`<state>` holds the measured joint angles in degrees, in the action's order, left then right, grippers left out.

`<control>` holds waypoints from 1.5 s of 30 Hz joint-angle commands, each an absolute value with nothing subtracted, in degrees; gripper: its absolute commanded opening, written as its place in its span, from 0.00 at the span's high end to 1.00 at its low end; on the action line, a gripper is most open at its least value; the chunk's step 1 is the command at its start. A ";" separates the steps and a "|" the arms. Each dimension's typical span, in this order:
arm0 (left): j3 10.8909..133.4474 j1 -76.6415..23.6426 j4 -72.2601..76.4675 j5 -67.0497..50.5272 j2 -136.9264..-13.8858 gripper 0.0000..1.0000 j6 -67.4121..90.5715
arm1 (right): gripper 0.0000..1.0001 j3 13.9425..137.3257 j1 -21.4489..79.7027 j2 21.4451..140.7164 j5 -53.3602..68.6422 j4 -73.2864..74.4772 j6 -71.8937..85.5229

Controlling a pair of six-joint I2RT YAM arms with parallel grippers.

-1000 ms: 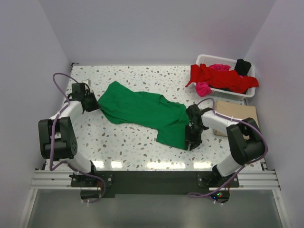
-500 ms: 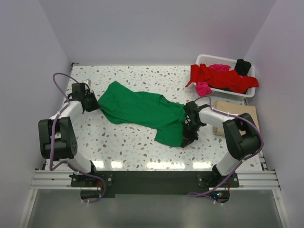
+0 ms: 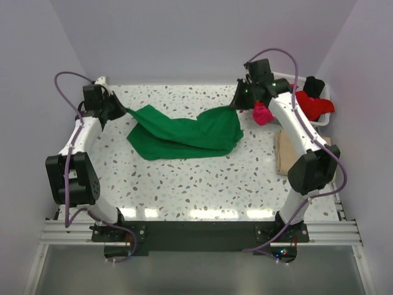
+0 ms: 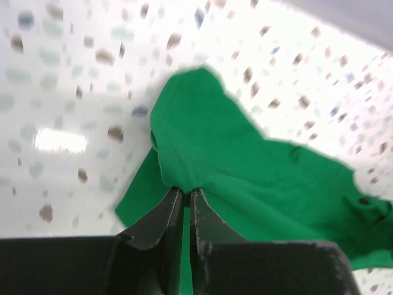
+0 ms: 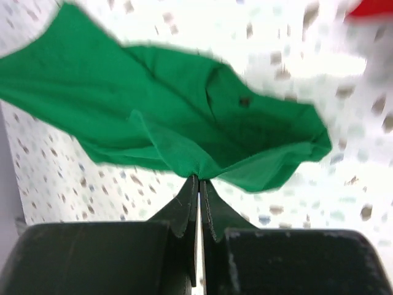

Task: Fold and stack the t-shirts
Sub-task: Flatten the tshirt out

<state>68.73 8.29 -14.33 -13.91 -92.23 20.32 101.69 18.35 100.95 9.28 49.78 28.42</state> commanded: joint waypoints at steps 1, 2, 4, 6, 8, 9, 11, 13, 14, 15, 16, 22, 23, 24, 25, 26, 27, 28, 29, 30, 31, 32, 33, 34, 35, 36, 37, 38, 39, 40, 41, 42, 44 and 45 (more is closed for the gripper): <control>78.90 8.61 -9.84 -17.40 -93.07 1.00 23.90 | 1.00 118.32 17.06 104.49 4.59 50.54 26.72; 81.10 8.61 -9.93 -17.66 -93.25 1.00 24.43 | 1.00 121.87 16.96 105.37 3.70 50.54 26.63; 87.96 8.61 -10.72 -18.02 -93.08 1.00 25.40 | 1.00 130.55 16.79 106.34 0.81 50.01 25.32; 93.50 8.70 -11.16 -17.76 -92.29 1.00 26.19 | 1.00 133.67 16.79 105.39 0.18 46.86 24.26; 96.85 8.70 -11.34 -17.40 -90.18 1.00 26.72 | 1.00 133.69 16.79 101.70 -2.89 41.15 22.59; 97.38 8.70 -11.25 -16.71 -89.22 1.00 27.33 | 1.00 132.90 16.79 99.78 -3.60 39.04 22.07; 97.56 8.70 -10.55 -15.56 -85.46 1.00 27.95 | 1.00 129.56 16.79 94.07 -5.70 32.56 20.22; 97.65 8.79 -10.20 -13.37 -81.24 1.00 28.21 | 1.00 125.88 16.79 90.28 -7.29 28.23 18.21; 97.56 8.70 -9.93 -12.40 -79.91 1.00 28.13 | 1.00 124.99 16.79 86.78 -7.82 25.17 17.50; 97.56 8.70 -9.67 -10.48 -78.50 1.00 27.78 | 1.00 124.28 16.79 85.44 -8.95 24.09 16.79; 97.56 8.79 -9.49 -9.50 -76.05 1.00 27.51 | 1.00 123.49 16.87 83.95 -9.31 23.21 15.57; 97.47 8.79 -8.35 -3.34 -68.92 1.00 25.66 | 1.00 125.06 16.79 78.75 -11.77 21.00 13.10; 97.64 8.70 -8.09 -3.17 -68.47 1.00 25.66 | 1.00 125.42 16.79 78.66 -11.95 21.18 13.01; 97.65 8.70 -7.82 -3.51 -68.38 1.00 25.75 | 1.00 125.59 16.79 78.92 -11.95 21.09 12.92; 97.56 8.70 -7.21 -3.86 -68.47 1.00 25.93 | 1.00 125.60 16.79 79.10 -12.04 20.92 12.66; 97.21 8.70 -7.12 -4.56 -68.64 1.00 25.93 | 1.00 125.51 16.79 79.36 -12.13 20.66 12.48; 96.77 8.70 -6.95 -4.92 -69.08 1.00 26.19 | 1.00 125.51 16.79 80.58 -12.39 20.65 12.31; 96.42 8.70 -6.86 -5.36 -70.30 1.00 26.19 | 1.00 125.33 16.79 81.20 -13.00 20.57 11.87; 95.81 8.70 -6.77 -6.06 -71.10 1.00 26.19 | 1.00 125.25 16.79 81.99 -13.44 20.13 11.69; 95.45 8.70 -6.85 -7.72 -72.15 1.00 26.37 | 1.00 125.33 16.79 83.05 -13.45 19.95 11.52; 94.93 8.70 -6.68 -8.60 -74.33 1.00 26.45 | 1.00 125.51 16.79 85.06 -13.27 19.52 11.17; 94.66 8.70 -6.59 -9.66 -75.49 1.00 26.63 | 1.00 125.68 16.79 86.38 -13.36 19.42 10.90; 94.40 8.70 -6.33 -11.84 -76.63 1.00 26.72 | 1.00 126.03 16.79 87.61 -13.27 19.34 10.72; 93.96 8.79 -5.72 -12.74 -78.90 1.00 26.81 | 1.00 127.17 16.79 90.50 -13.45 19.86 10.37; 94.13 8.70 -5.63 -13.53 -80.14 1.00 26.98 | 1.00 127.96 16.70 91.83 -13.62 20.12 10.20; 94.30 8.70 -5.71 -14.75 -81.29 1.00 26.81 | 1.00 128.66 16.70 93.06 -13.62 20.39 10.20; 94.48 8.79 -5.63 -15.20 -83.04 1.00 26.72 | 1.00 130.15 16.79 94.47 -13.62 20.74 10.02; 95.00 8.79 -5.63 -15.90 -83.93 1.00 26.72 | 1.00 131.12 16.79 96.66 -13.54 21.61 10.19; 95.71 8.70 -6.06 -16.00 -85.33 1.00 26.54 | 1.00 132.87 16.79 97.90 -13.19 22.06 10.54; 96.41 8.70 -6.24 -16.34 -85.86 1.00 26.54 | 1.00 133.67 16.70 98.69 -12.92 22.84 10.72; 97.81 8.79 -6.41 -16.78 -86.39 1.00 26.72 | 1.00 134.38 16.70 99.75 -12.57 23.03 10.98; 98.69 8.79 -6.68 -17.14 -86.74 1.00 26.72 | 1.00 134.91 16.70 99.84 -11.87 23.11 11.33; 100.89 8.70 -7.12 -17.14 -86.75 1.00 26.98 | 1.00 135.35 16.79 99.15 -11.60 22.33 12.04; 101.33 8.70 -7.12 -16.79 -86.40 1.00 27.07 | 1.00 135.26 16.79 98.79 -11.51 21.98 12.22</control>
<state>95.31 8.29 -11.35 -15.25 -90.24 26.48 129.34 16.97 104.14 -11.00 26.83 11.68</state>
